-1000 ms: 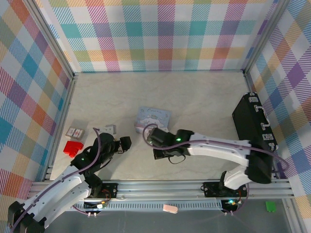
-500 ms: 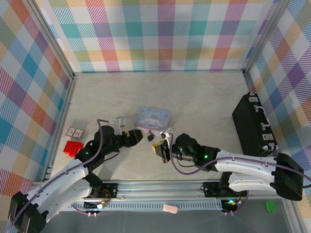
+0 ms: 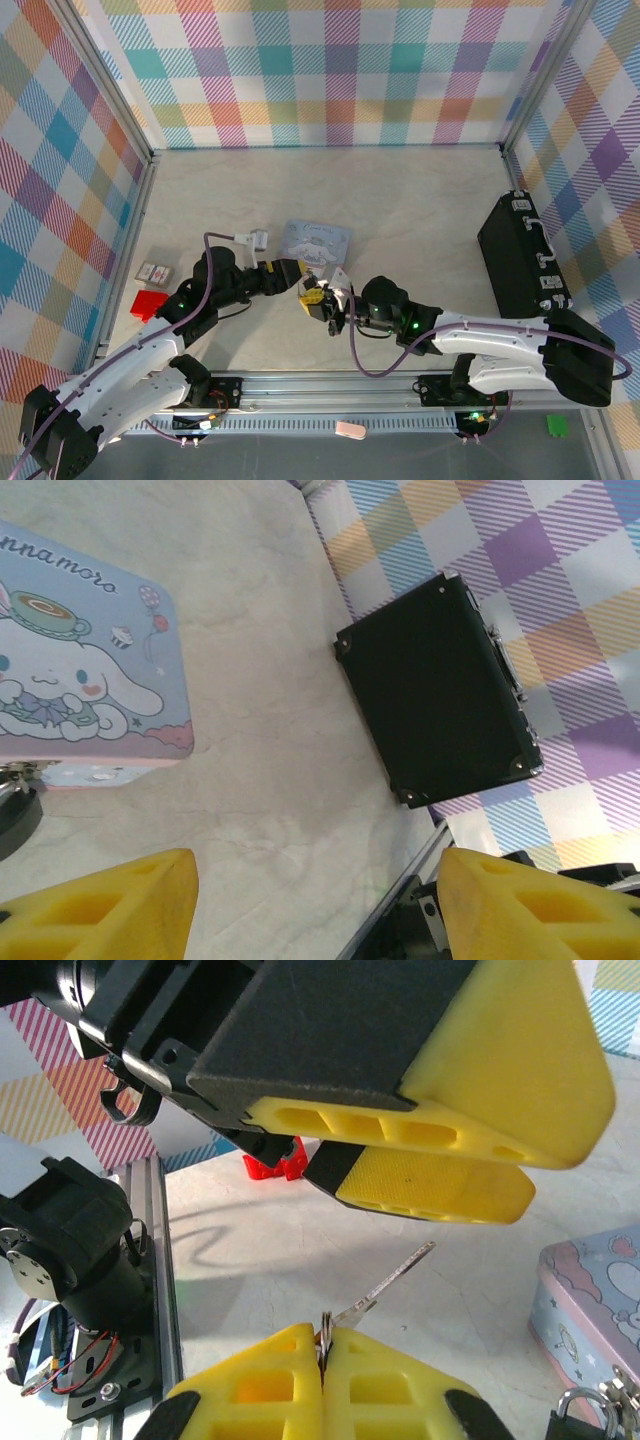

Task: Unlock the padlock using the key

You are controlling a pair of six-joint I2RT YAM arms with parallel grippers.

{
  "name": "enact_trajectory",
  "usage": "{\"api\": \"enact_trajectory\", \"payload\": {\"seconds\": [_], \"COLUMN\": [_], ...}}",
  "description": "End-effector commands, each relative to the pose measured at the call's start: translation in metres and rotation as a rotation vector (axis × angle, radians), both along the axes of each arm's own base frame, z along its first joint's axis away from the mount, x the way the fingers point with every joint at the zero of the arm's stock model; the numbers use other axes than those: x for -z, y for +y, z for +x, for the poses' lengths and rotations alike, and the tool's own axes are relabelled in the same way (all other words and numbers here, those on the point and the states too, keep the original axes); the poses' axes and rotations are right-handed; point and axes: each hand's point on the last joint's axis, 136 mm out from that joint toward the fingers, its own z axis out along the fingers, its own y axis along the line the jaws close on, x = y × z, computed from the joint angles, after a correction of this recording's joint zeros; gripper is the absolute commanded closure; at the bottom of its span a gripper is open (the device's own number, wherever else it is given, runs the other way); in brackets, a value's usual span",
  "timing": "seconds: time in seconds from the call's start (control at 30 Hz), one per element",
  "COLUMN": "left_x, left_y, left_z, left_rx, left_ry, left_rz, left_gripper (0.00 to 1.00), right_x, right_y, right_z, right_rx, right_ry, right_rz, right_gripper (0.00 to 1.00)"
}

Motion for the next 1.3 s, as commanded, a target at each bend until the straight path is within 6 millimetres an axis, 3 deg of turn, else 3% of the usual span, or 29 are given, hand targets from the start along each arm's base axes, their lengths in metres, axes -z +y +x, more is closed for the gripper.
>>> {"api": "enact_trajectory", "payload": {"seconds": [0.0, 0.3, 0.83, 1.1, 1.27], "left_x": [-0.02, -0.016, -0.008, -0.005, -0.002], "left_y": [-0.009, -0.019, -0.019, -0.008, 0.005], "left_z": [-0.004, -0.006, -0.005, 0.007, 0.017], "left_rx": [0.053, 0.092, 0.084, -0.015, -0.121], "left_ry": [-0.045, -0.032, -0.02, -0.011, 0.007], "left_rz": [-0.025, -0.001, 0.044, 0.075, 0.082], "left_gripper": [0.38, 0.53, 0.83, 1.0, 1.0], "right_x": [-0.016, -0.016, -0.012, -0.009, -0.004], "right_y": [0.003, 0.006, -0.001, -0.002, -0.006], "right_z": [0.004, 0.01, 0.029, 0.032, 0.041], "right_rx": [-0.01, 0.001, 0.088, 0.104, 0.161], "right_ry": [-0.074, -0.067, -0.042, -0.018, 0.028], "right_rz": [0.056, 0.068, 0.072, 0.072, 0.061], "right_gripper": [1.0, 1.0, 1.0, 1.0, 1.0]}}
